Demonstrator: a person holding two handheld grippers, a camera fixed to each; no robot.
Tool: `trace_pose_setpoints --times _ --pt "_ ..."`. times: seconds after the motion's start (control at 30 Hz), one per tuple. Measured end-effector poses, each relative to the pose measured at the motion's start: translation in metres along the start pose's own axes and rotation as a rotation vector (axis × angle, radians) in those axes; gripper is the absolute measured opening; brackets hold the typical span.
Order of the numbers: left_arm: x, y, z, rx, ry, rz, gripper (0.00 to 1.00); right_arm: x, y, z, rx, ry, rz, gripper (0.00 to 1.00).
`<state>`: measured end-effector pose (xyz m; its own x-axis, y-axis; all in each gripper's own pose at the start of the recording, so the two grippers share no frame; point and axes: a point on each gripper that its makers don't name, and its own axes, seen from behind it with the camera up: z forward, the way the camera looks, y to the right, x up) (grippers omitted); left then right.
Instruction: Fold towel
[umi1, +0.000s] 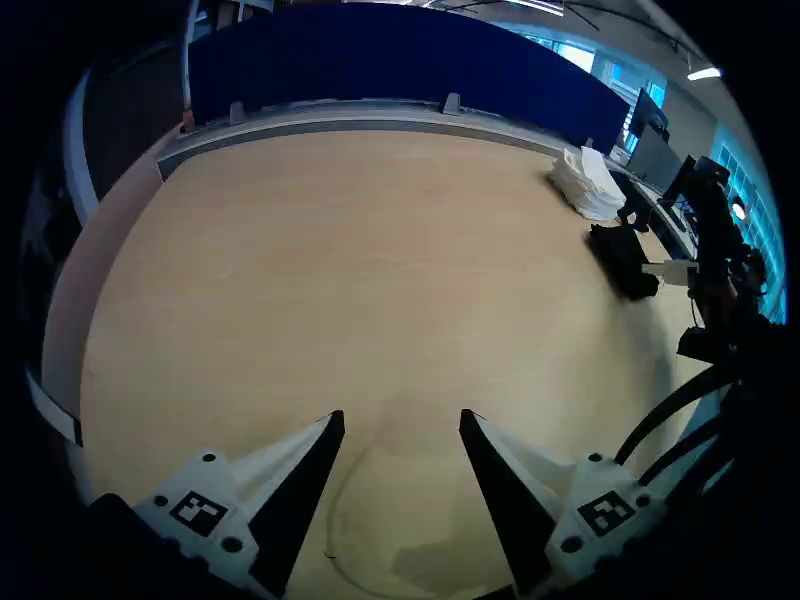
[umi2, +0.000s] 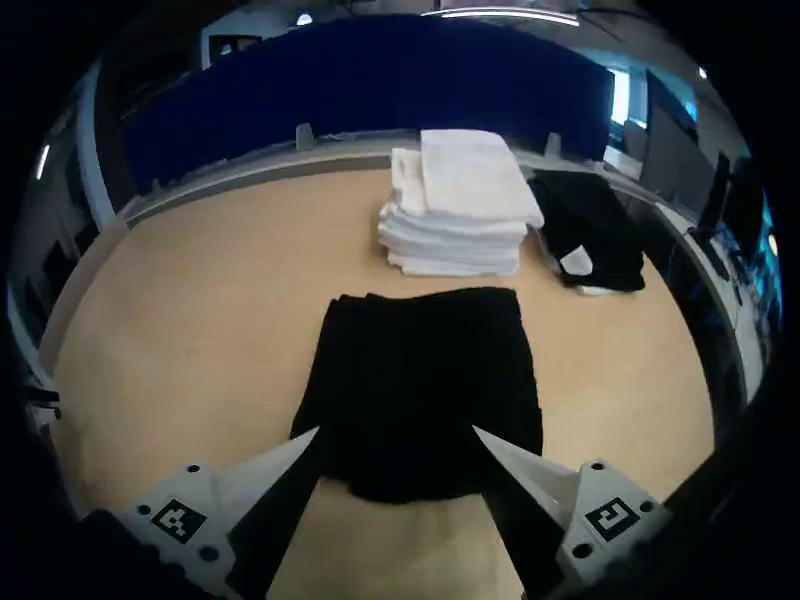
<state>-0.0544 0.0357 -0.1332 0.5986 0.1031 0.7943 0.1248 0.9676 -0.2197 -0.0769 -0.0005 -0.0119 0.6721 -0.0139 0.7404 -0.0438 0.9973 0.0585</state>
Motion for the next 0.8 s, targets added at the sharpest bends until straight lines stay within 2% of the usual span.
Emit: trace_pose_setpoints --times 0.17,0.4,0.6,0.8 --pt "0.001 0.001 0.001 0.001 0.001 -0.003 0.85 0.036 0.007 0.007 0.0 0.043 -0.008 0.99" --pt "-0.001 0.001 0.001 0.01 -0.004 -0.01 0.85 0.065 0.02 0.034 -0.011 0.045 -0.035 0.99" --pt "-0.002 -0.002 0.002 0.021 -0.008 -0.019 0.85 0.059 0.028 0.059 -0.014 -0.01 -0.016 0.99" --pt "-0.001 -0.004 0.001 0.028 -0.007 -0.027 0.85 0.041 0.031 0.072 -0.015 -0.061 0.009 0.99"
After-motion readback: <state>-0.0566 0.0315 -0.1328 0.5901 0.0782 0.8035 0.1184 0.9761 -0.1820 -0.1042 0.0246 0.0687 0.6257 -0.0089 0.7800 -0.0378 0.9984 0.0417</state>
